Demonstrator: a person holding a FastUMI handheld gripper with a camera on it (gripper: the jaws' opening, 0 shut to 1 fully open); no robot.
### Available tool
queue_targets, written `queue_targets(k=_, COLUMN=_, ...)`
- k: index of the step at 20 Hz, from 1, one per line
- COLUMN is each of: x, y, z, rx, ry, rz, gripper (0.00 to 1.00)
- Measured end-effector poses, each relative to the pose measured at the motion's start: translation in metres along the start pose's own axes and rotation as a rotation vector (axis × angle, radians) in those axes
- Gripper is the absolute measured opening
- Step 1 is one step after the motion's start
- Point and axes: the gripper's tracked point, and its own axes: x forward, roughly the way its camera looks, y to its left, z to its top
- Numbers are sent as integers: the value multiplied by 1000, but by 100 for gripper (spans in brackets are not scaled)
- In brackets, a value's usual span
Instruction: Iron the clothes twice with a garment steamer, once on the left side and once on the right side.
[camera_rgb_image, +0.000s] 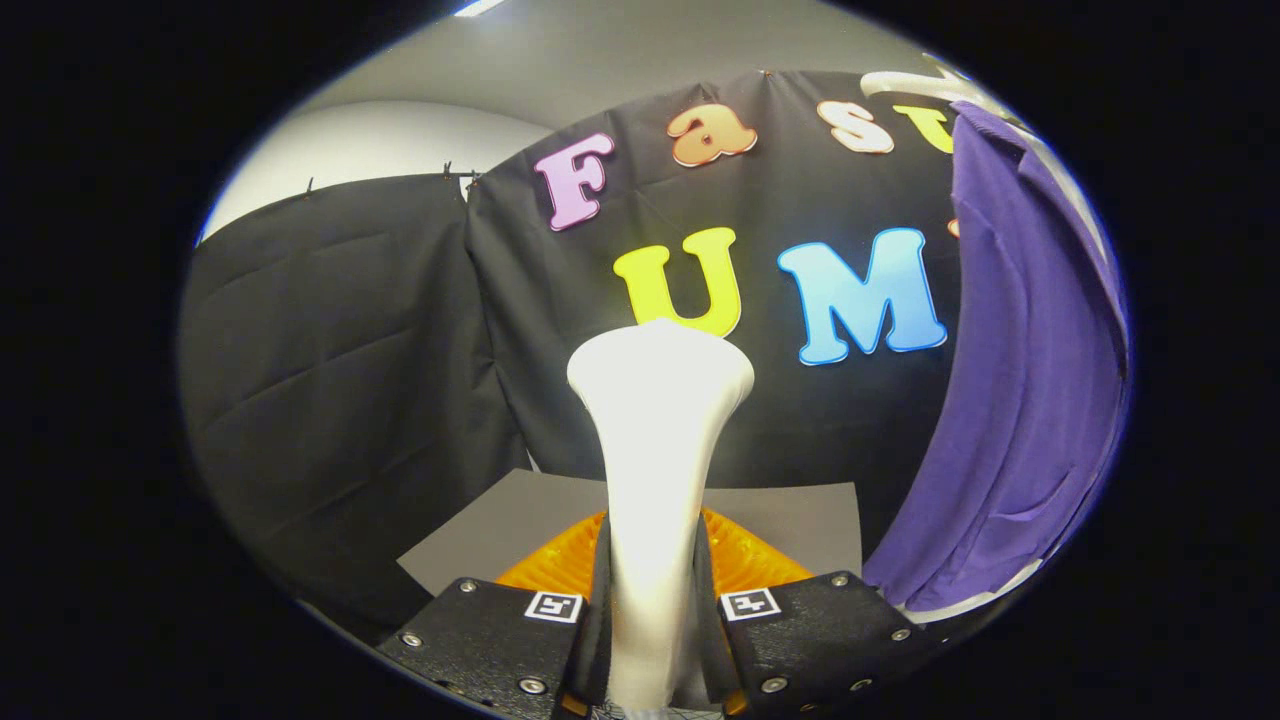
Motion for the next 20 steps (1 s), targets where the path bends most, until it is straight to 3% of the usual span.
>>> queue_targets(k=9, x=-115, y=-4, z=-27, rx=2, ry=-92, rz=-64, gripper=36)
queue_targets(k=20, x=-230, y=-18, z=-101, rx=10, ry=-107, rz=-157, gripper=36)
